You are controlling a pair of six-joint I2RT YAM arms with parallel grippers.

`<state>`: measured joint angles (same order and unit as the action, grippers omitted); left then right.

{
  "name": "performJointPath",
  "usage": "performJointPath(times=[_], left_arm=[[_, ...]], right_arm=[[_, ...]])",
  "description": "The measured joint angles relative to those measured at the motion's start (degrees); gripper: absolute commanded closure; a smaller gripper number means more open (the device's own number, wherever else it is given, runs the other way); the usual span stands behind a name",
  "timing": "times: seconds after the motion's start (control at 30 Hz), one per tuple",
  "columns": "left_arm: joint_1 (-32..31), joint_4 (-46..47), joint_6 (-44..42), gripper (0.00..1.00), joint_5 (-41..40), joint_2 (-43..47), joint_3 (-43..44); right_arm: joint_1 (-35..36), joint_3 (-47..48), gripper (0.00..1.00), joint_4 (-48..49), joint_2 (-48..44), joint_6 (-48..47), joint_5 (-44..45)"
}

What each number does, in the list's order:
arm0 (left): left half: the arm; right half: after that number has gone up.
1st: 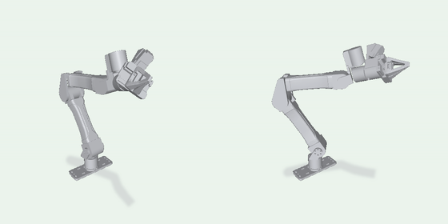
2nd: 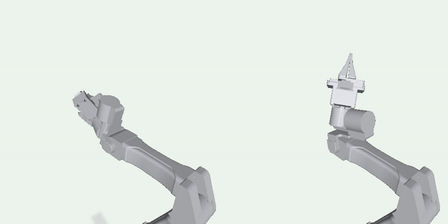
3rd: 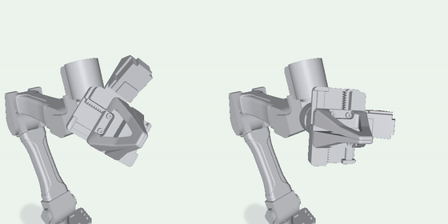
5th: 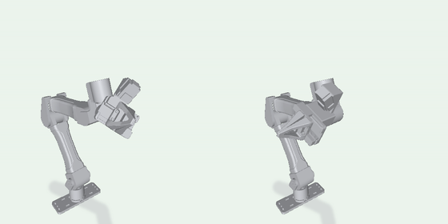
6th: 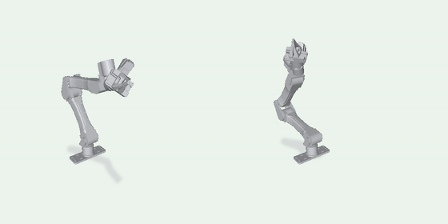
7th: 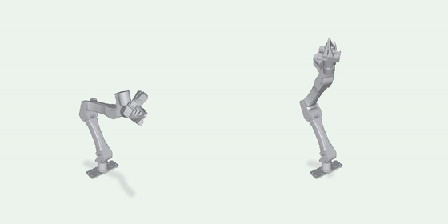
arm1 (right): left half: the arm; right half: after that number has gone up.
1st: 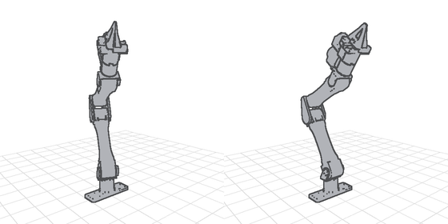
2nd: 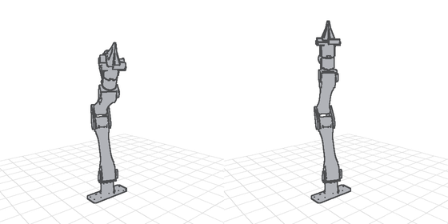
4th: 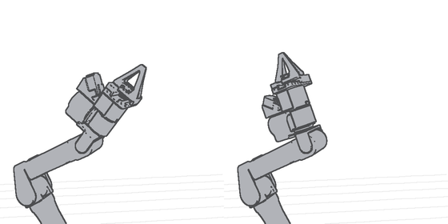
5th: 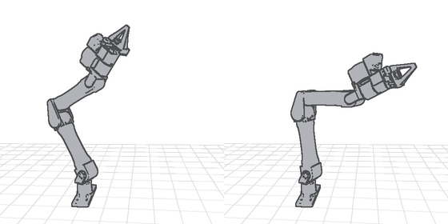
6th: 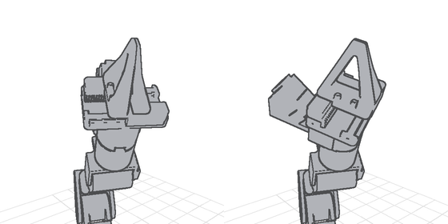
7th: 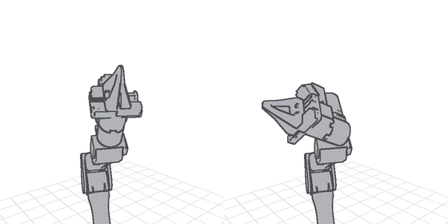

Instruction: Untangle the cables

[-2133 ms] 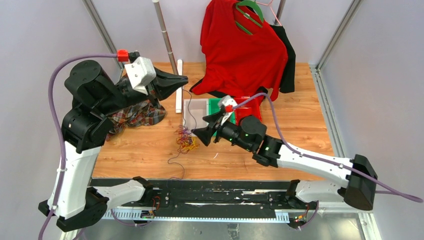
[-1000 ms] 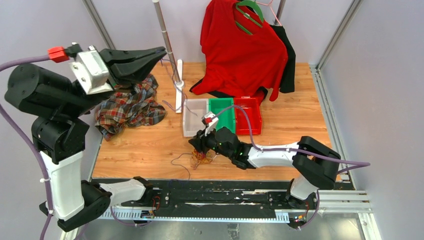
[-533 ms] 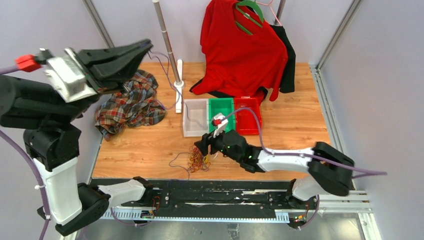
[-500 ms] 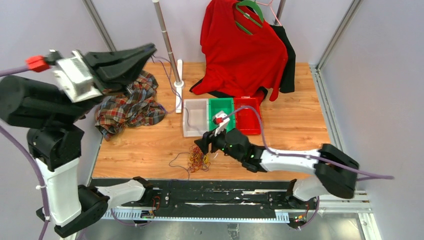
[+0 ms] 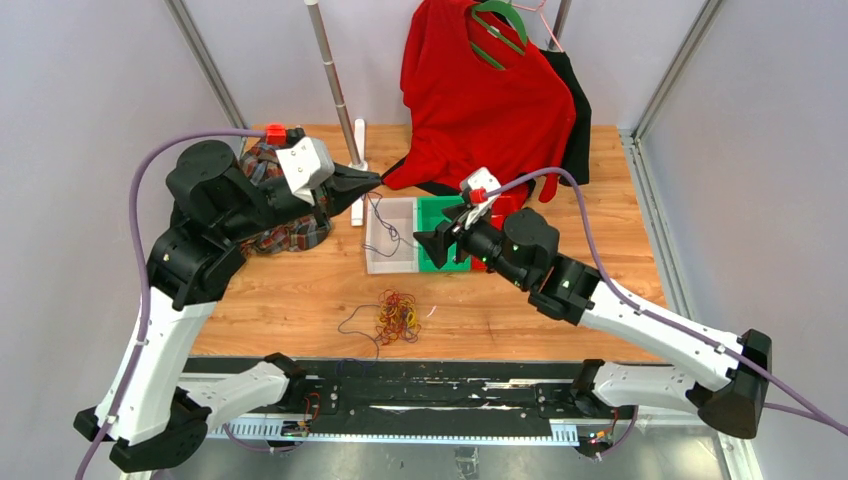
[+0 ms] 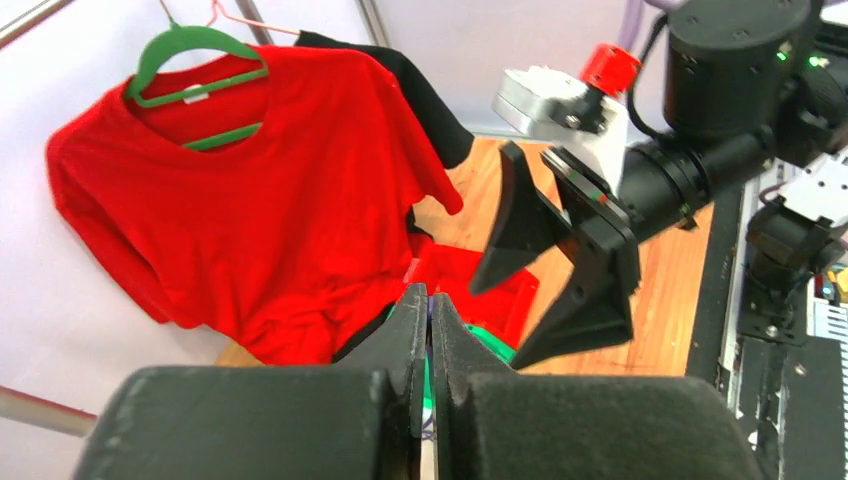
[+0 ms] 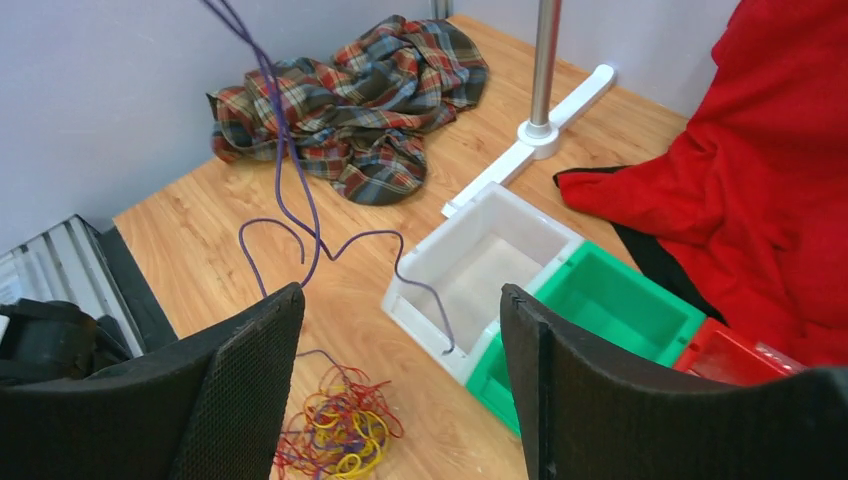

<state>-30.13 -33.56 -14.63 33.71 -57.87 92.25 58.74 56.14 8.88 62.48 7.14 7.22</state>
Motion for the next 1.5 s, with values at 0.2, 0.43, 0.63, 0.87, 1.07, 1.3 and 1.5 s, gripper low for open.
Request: performJointPath(times=[0.2,0.43,0.63,0.87,1.07,1.3,1.5], left_arm=[[0.0,-0.2,0.0,1.0,1.2,1.5,-2.9],[-0.1,-0.2,0.0,1.0,1.9,1.7,-4.3],[-0.5,-0.2,0.2,1.0,2.0,1.6,-4.3],[-0.5,0.0,1.2,0.79,2.4,2.2,-5.5],[-0.6,-3.1,-2.4,0.58,1.0,6.1,-12.8],[-0.8,-14.3,-14.0,0.55,-8.1,7.0,-19.5],[-0.8,-20.5,-18.4,0.47,-15.0,6.0,-22.9]], right_arm=[[-3.2,4.4,0.26,-3.6,1.7,-0.6,-9.0],[-3.2,8.2,0.31,1.3,9.7,2.1,-18.7],[-3.2,8.2,0.66,6.5,16.6,6.4,-21.0],[-6.9,7.2,0.99,11.8,18.6,10.4,-18.7],[-20.2,2.7,0.99,9.2,13.0,12.5,-13.6],[-32.0,-1.2,0.99,3.7,7.9,13.2,-7.3],[-34.4,-1.2,0.99,0.7,10.3,12.3,-4.3]])
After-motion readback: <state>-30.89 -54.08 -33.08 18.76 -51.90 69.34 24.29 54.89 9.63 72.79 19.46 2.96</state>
